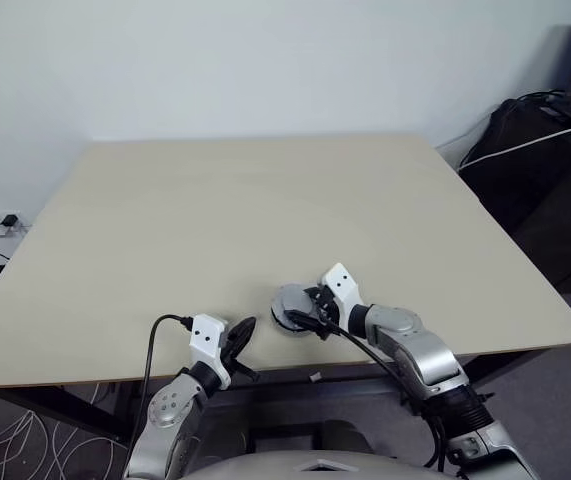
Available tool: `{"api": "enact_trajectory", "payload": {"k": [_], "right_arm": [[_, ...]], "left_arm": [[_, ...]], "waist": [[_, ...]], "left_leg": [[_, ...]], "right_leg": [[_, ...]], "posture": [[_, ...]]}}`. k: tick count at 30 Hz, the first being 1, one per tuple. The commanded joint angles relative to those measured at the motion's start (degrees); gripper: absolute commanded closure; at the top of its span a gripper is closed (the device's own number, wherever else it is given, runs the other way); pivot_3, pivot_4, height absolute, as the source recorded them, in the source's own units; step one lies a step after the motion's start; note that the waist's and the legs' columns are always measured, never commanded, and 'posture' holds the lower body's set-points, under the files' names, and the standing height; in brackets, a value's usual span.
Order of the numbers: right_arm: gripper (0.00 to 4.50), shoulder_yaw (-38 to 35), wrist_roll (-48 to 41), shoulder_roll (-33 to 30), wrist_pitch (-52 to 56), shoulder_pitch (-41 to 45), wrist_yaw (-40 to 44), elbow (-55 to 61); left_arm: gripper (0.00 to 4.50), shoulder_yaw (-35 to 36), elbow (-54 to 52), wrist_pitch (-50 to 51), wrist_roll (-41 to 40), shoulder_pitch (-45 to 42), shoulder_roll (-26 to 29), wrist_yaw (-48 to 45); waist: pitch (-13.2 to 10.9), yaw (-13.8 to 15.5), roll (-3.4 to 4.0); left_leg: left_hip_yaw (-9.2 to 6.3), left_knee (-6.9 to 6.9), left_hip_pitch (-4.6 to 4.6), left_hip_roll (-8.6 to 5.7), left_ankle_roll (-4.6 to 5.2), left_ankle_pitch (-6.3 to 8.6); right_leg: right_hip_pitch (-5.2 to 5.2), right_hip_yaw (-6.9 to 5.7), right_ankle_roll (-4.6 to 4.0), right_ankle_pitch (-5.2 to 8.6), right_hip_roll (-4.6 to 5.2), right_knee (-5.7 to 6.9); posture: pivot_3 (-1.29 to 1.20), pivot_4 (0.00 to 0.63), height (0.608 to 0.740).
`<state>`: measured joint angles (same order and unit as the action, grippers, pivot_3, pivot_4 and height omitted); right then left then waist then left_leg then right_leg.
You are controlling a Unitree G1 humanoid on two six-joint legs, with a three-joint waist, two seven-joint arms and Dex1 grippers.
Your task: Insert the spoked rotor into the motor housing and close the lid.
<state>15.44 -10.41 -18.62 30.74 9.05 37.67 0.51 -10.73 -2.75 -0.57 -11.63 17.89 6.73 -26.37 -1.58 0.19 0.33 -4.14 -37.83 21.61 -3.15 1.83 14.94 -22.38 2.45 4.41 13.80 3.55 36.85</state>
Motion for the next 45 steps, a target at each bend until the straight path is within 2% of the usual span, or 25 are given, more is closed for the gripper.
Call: {"api": "enact_trajectory", "payload": {"k": [1,16,35,39,45], "right_arm": [[1.25,1.3,1.9,-0.7,1.5,0.4,-0.4,-1.8],[1.25,3.4,4.3,-1.9,3.2,0.3,0.6,-2.1],[1.25,5.3,8.0,-1.7,7.5,1.0,-4.2,-2.3],[1.25,5.4,8.0,-1.8,8.0,0.8,-4.6,-2.2],[1.25,5.9,7.9,-1.6,8.3,0.4,-4.9,-1.8]], "left_arm": [[4.50,-0.1,-2.6,-0.9,-0.5,-0.4,-0.3,-0.1],[4.50,-0.2,-2.8,-0.8,-0.5,0.0,-0.2,-0.2],[4.50,-0.2,-3.0,-0.9,-0.5,0.2,-0.3,-0.1],[4.50,-0.2,-3.0,-0.9,-0.5,0.3,-0.2,-0.2],[4.50,-0.3,-2.6,-1.8,0.2,-0.3,0.2,-0.3]], "waist": [[0.0,0.0,-0.03],[0.5,0.1,-0.01],[0.7,0.5,-0.10],[0.6,0.5,-0.09],[0.6,0.5,-0.05]], "left_leg": [[0.00,0.00,0.00,0.00,0.00,0.00],[0.00,-0.01,-0.05,0.00,-0.01,0.01],[-0.03,-0.01,-0.23,0.00,-0.29,0.17],[-0.06,0.01,-0.53,0.01,-0.30,0.19],[-0.14,0.10,-0.53,0.01,-0.31,0.20]], "right_leg": [[0.00,0.00,0.00,0.00,0.00,0.00],[0.07,-0.01,0.02,0.01,0.02,0.00],[0.26,-0.03,0.04,0.02,0.03,0.00],[0.61,-0.07,0.05,0.04,0.13,-0.05],[0.61,-0.14,0.05,0.06,0.40,-0.09]], "posture": [[0.00,0.000,0.740],[0.00,0.000,0.740],[0.00,0.000,0.740],[0.00,0.000,0.740],[0.00,0.000,0.740]]}}
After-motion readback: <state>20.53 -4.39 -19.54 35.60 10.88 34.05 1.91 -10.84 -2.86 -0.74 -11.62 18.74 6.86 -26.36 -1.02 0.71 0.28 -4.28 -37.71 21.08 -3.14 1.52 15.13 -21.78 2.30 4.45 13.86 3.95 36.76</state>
